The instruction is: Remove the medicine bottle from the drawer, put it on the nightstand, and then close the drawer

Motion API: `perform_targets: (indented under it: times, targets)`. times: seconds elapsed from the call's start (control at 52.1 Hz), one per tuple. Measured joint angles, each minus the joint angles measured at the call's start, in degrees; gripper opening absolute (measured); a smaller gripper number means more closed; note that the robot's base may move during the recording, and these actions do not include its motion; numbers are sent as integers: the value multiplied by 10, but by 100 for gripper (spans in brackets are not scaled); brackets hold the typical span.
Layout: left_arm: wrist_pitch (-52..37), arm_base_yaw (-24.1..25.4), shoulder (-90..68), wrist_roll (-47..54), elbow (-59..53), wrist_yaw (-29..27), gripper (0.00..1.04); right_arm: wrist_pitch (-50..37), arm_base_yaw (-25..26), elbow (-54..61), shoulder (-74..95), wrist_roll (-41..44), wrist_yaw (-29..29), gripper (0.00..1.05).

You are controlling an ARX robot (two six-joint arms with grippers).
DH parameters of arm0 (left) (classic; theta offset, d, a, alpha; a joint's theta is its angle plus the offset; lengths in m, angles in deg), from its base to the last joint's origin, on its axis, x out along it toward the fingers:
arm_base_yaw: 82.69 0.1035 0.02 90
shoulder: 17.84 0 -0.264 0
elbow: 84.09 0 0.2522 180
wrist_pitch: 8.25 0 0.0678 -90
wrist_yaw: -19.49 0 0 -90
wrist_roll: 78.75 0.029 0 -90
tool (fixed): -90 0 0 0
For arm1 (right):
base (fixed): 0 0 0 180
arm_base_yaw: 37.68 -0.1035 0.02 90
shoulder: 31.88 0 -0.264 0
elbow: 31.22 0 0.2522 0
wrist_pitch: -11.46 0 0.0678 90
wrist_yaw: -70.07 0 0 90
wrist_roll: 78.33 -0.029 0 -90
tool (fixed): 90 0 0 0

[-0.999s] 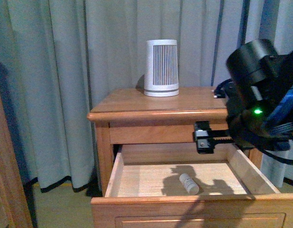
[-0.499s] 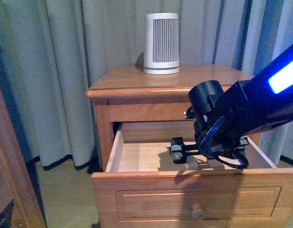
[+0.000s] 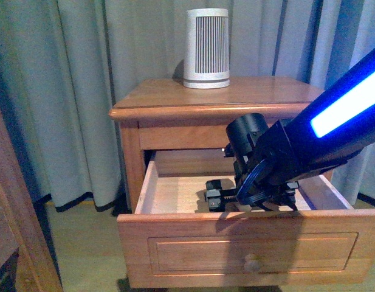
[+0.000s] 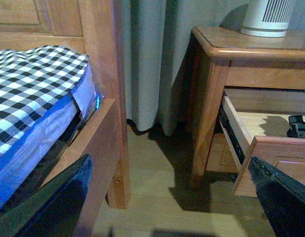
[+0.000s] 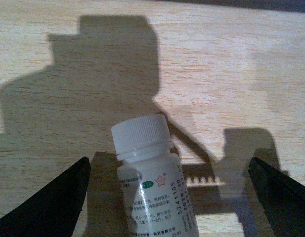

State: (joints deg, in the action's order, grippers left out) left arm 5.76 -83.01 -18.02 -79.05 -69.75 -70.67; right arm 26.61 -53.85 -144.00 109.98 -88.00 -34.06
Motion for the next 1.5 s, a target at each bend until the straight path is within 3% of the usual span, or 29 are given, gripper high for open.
perform_targets:
  times: [0.288, 0.384, 0.788, 0.961, 1.287, 1.498]
  targets:
    - [0, 0, 0, 0, 0, 0, 98, -2, -7, 4, -2, -8, 0, 44]
    - [0, 0, 0, 0, 0, 0, 98, -2, -8, 21, -18, -17, -5, 32]
    - [0, 0, 0, 0, 0, 0, 98, 4, -39, 174, -271, -66, -16, 29]
    - [0, 0, 0, 0, 0, 0, 98, 13, -36, 186, -360, -61, -19, 29]
    - [0, 0, 0, 0, 0, 0, 98, 72, 74, -47, -289, 5, -38, 29]
    - [0, 0, 0, 0, 0, 0, 98, 162, 92, -217, -134, 2, -48, 29]
